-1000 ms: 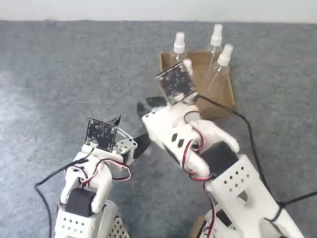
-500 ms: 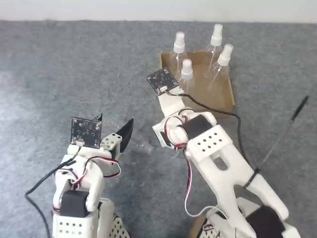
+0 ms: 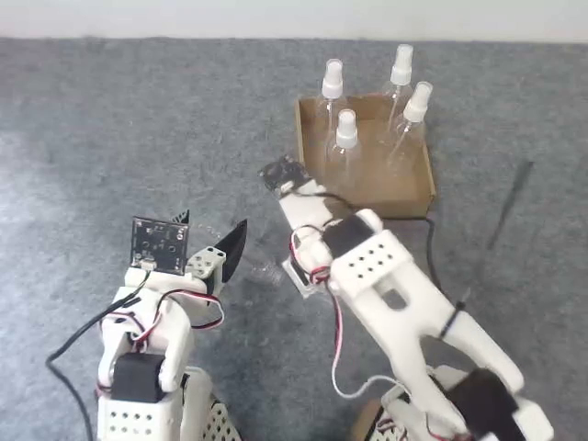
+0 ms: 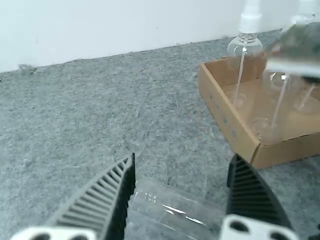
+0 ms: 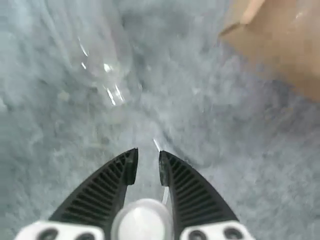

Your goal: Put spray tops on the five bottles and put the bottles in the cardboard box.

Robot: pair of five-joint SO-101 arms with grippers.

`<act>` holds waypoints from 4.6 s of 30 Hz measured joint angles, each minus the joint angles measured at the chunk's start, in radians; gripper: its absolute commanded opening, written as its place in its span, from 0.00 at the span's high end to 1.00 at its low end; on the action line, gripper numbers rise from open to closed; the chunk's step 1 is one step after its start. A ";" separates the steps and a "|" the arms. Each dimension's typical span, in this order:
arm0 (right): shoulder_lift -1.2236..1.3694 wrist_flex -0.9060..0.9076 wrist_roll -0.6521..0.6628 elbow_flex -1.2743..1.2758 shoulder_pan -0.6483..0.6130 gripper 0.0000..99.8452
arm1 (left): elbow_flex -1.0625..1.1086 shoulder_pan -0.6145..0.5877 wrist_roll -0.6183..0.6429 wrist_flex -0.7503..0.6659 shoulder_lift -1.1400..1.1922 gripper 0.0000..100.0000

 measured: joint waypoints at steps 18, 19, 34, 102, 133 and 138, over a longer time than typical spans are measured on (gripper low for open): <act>0.167 0.003 0.009 -0.098 0.072 0.64 | 0.000 0.000 0.000 -0.009 0.000 0.73; 0.170 0.003 0.009 -0.098 0.072 0.64 | 0.000 0.000 0.000 -0.009 0.000 0.73; 0.146 0.081 0.012 -0.166 0.071 0.63 | 0.057 -0.410 -0.152 -0.044 -0.002 0.73; -0.017 -0.014 0.115 -0.318 -0.135 0.99 | 0.285 -0.827 -0.339 0.043 0.000 0.73; 0.074 -0.313 0.170 0.124 1.332 0.78 | 0.285 -0.827 -0.339 0.043 0.000 0.73; 0.084 -0.315 0.232 0.124 1.332 0.65 | 0.285 -0.827 -0.339 0.043 0.000 0.73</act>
